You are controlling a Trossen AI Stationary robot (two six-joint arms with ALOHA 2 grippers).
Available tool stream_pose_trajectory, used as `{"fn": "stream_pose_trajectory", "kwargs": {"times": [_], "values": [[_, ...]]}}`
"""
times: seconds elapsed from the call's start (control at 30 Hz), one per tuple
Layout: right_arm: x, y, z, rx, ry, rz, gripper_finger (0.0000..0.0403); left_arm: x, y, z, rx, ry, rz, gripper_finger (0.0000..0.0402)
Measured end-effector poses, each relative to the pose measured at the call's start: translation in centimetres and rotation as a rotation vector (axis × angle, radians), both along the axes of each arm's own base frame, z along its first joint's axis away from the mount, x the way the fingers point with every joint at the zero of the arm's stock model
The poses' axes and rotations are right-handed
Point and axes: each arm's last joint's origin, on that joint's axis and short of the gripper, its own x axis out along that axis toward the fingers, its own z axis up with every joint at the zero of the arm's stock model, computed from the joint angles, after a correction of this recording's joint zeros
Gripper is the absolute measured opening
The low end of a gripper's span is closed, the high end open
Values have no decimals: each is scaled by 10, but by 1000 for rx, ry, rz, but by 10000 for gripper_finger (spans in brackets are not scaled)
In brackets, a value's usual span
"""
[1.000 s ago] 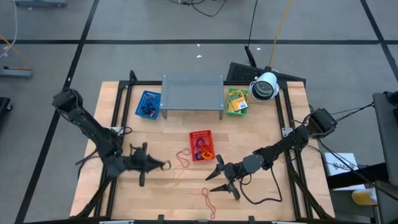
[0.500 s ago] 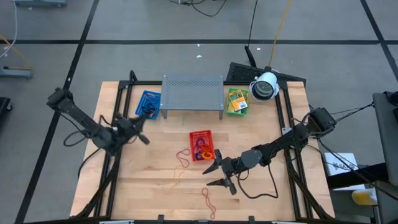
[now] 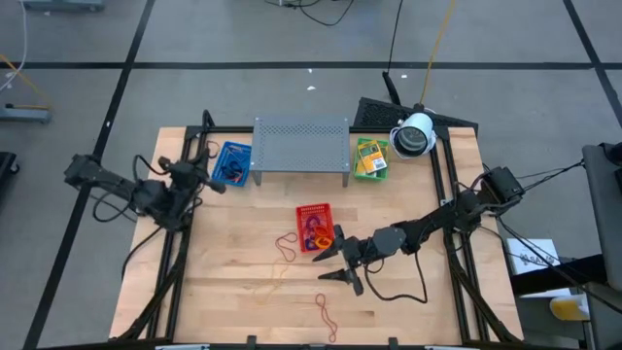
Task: Pick & Place Office Desk Supplies
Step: Put the black rubber band into the blue basket
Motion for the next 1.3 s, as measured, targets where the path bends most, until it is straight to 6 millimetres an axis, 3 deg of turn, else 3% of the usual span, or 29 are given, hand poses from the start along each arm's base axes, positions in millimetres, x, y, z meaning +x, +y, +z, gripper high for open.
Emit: {"fn": "stream_pose_trajectory", "kwargs": {"times": [0.3,0.8,1.3], "values": [[0,0,0,0,4,1,208,7,16,-3,19,-54,-13,1],[0,0,-1,15,13,1,208,6,55,-48,-212,-9,-24,2],[0,1,-4,2,47,3,208,2,63,-58,-342,-19,-39,16]]}}
